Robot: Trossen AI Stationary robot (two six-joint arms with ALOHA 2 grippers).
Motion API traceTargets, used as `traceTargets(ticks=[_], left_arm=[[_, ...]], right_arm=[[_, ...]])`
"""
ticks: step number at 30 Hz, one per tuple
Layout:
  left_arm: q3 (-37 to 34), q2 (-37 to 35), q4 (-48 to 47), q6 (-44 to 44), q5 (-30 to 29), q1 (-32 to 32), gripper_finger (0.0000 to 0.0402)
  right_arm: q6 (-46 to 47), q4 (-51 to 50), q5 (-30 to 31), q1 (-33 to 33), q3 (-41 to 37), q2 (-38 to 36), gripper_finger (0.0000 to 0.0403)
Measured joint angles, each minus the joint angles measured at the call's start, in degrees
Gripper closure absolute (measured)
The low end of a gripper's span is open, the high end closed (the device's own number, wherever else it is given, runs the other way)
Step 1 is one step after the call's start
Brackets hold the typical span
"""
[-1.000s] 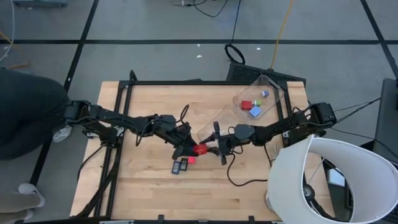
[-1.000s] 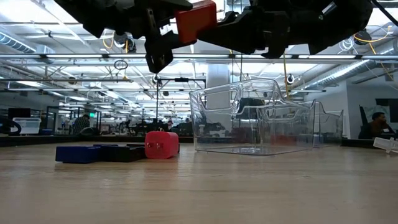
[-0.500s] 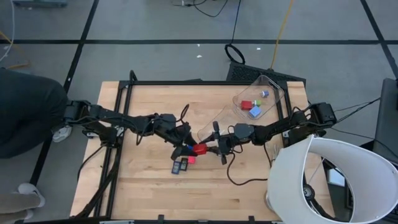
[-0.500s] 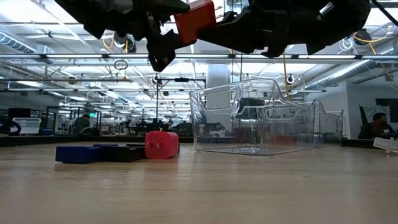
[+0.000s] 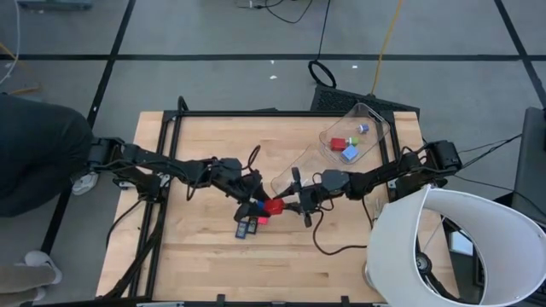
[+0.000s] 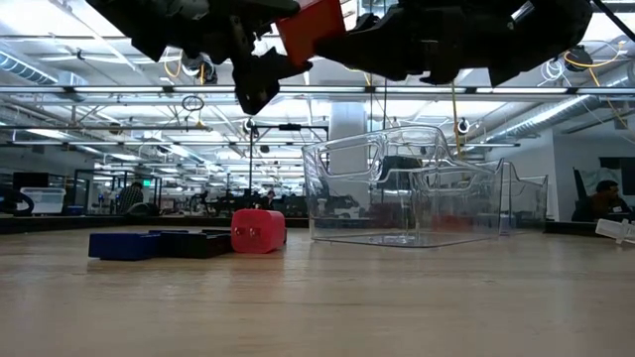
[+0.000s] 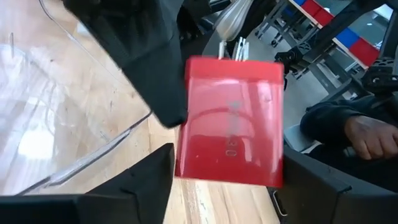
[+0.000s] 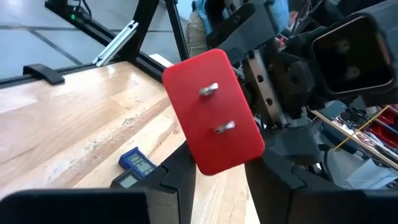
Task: Pick & Place Office items
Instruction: Put the red charger adapter into the right transparent bin
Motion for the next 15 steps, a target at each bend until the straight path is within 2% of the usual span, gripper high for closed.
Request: traceTargets(ticks=[6,11,15], left_arm=[[-0.2,0.1,-0.8,0.7,-0.2,0.2,0.0103],[-0.2,0.1,-0.4,6.0,-0.1,0.8,0.0085],[-0.2,0.0,0.5,5.5,-0.8,1.3,0.008]], right_arm=[[0.3,0.7,0.3,0.0,0.2,-0.3,0.0312],[0.8,0.2,0.4,0.0,0.2,-0.2,0.0361],[2.8,-0.6,0.7,-0.1,0.6,-0.1,0.0396]])
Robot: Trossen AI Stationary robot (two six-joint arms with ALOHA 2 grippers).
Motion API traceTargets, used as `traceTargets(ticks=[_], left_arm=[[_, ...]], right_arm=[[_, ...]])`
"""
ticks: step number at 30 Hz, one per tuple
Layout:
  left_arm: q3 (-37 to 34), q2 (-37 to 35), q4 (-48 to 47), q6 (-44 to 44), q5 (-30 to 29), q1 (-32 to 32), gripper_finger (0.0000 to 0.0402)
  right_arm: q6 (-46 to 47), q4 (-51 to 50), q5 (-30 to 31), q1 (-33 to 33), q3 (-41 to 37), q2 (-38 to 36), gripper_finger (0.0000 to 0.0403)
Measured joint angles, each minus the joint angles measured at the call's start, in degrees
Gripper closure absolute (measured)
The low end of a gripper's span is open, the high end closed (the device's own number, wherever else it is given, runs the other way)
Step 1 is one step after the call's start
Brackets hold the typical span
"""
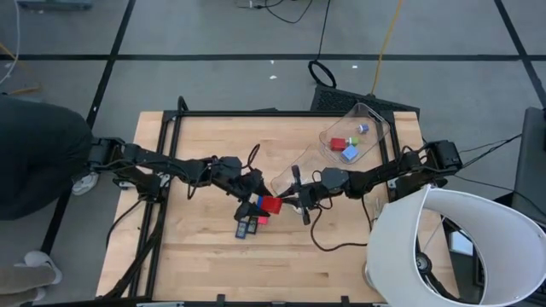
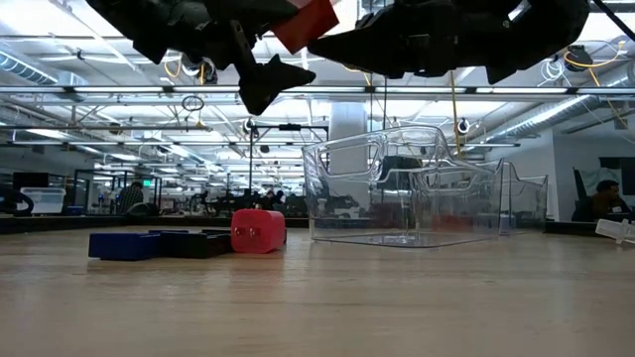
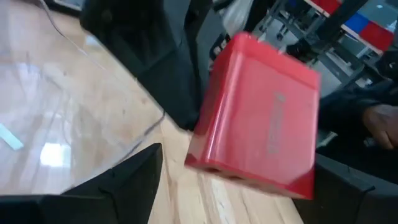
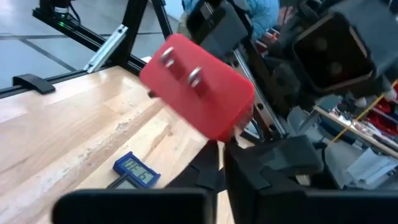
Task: Pick & Place Office items
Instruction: Put the red charger adapter into the right transparent bin
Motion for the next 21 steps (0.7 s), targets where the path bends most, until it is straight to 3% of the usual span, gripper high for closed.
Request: traceTargets(ticks=[16,21], left_arm=[[0.1,-0.1,2.0,-0.6,-3.7,-0.8,0.0072],[0.1,-0.1,2.0,0.0,-3.7,-0.9,0.0098]], right_arm=[[0.4,-0.4,0.0,0.0,0.3,0.1,0.0402],[0.4,-0.4,-0.1,0.0,0.3,0.1,0.0402]])
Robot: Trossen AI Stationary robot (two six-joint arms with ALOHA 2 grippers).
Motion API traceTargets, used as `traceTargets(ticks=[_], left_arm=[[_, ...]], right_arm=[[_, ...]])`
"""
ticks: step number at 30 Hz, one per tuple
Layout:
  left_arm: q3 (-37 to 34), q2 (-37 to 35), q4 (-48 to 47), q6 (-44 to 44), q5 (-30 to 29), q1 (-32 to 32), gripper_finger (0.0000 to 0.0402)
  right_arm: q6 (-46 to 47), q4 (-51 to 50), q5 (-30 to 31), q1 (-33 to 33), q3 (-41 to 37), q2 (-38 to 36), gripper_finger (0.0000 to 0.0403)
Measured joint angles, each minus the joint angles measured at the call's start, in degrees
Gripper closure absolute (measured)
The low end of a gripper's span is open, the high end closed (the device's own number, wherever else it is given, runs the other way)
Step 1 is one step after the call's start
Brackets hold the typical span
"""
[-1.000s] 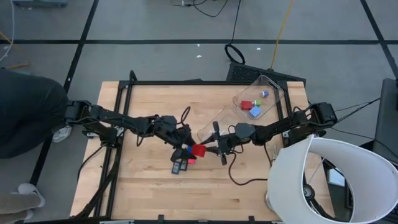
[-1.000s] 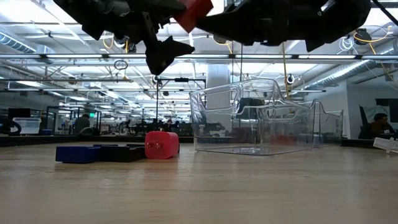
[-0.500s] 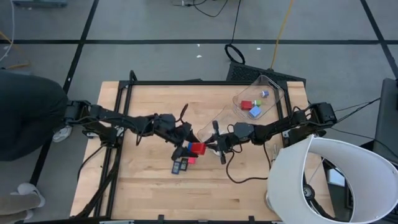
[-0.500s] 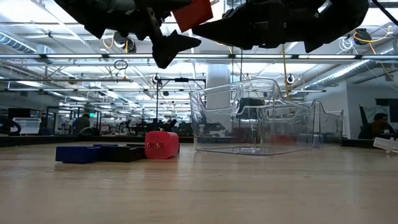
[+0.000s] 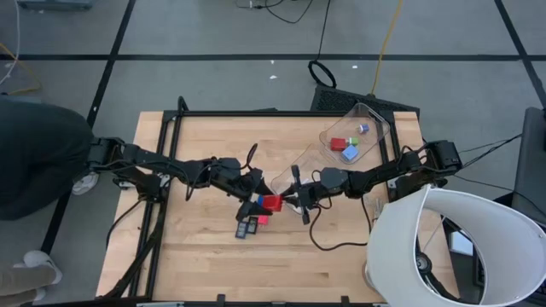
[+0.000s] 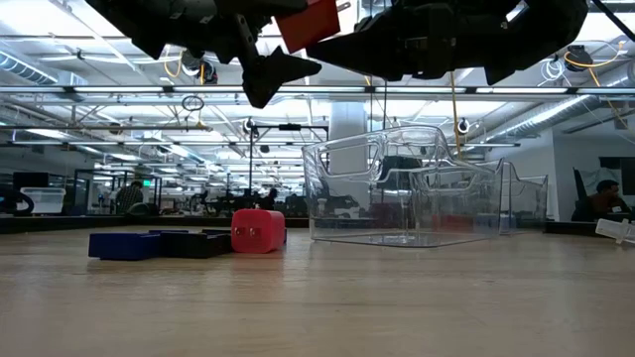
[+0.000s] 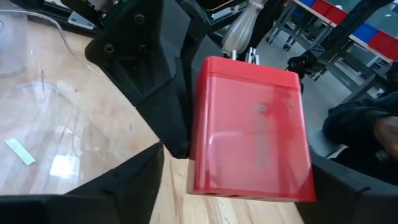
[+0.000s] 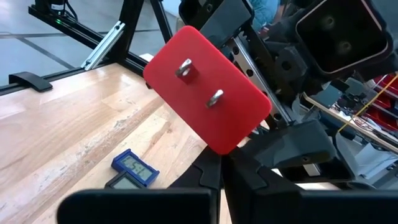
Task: Pick & Place Office items
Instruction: Put the red charger adapter into the right transparent bin
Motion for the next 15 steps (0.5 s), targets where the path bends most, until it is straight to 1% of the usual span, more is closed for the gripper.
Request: traceTargets(ticks=[6,10,15], left_arm=[[0.0,0.0,-0.4,0.6,1.6,0.0,0.0181],[0.0,0.0,0.0,-0.5,1.0,0.3,0.0185],[0.0,0.0,-0.2,0.2,-0.4,0.2,0.0186]], right_arm=[[0.0,0.1,-0.1,0.0,0.0,0.0,0.0402],[0.0,0.5,-0.9,0.2,0.2,0.0,0.0402],[0.0,0.4,-0.9,0.2,0.2,0.0,0.0402]])
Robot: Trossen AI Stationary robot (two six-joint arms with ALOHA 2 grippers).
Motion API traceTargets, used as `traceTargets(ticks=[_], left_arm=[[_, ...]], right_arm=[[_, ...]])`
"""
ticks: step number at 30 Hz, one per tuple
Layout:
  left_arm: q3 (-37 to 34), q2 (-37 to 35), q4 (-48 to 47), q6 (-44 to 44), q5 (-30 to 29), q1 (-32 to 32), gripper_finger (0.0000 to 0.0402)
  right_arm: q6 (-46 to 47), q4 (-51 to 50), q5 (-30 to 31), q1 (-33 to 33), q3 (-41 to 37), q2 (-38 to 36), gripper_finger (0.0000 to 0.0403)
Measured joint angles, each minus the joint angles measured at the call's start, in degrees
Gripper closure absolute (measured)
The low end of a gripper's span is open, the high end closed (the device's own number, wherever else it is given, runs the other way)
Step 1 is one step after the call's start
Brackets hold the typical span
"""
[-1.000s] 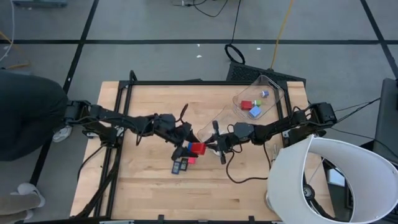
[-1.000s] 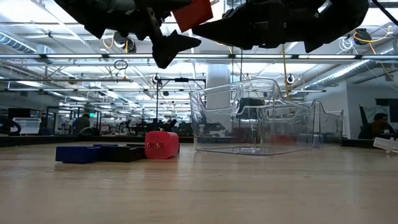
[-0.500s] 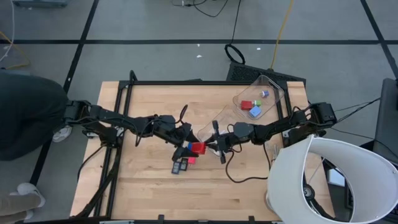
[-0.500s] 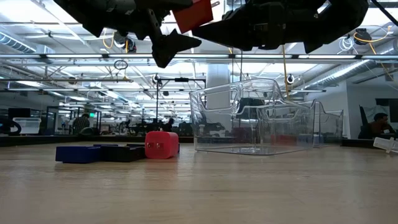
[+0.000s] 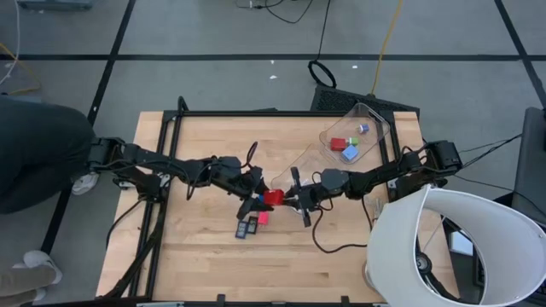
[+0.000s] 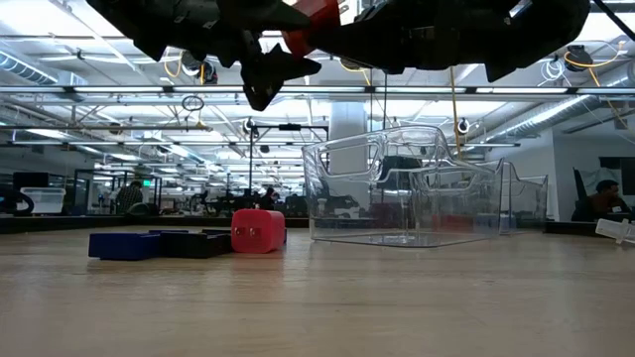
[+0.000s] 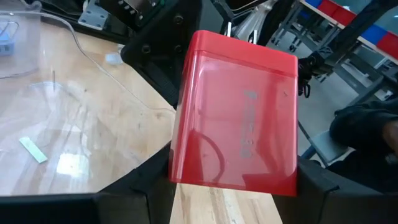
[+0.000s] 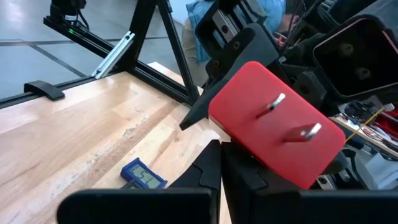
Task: Pick & Place Office items
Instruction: Put the red charger adapter into the right transparent bin
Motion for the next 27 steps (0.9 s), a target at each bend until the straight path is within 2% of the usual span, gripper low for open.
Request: traceTargets(ticks=[8,17,22,27], left_arm=[[0.0,0.0,0.0,2.6,0.0,0.0,0.0189],[0.0,-4.1,-0.9,6.9,-2.4,-0.1,0.0183],[0.0,-6.9,-5.3,10.6,-6.7,-0.2,0.0189],[0.0,-9.7,-12.1,16.4,-18.2,-0.2,0.0189]], right_arm=[[-0.1,-0.3,0.4,0.0,0.0,0.0,0.0401],[-0.2,-0.9,2.9,-0.1,0.0,0.0,0.0401],[-0.1,-1.3,9.4,-0.2,0.0,0.0,0.0402],[2.7,-2.5,19.9,-2.1,0.0,0.0,0.0402]])
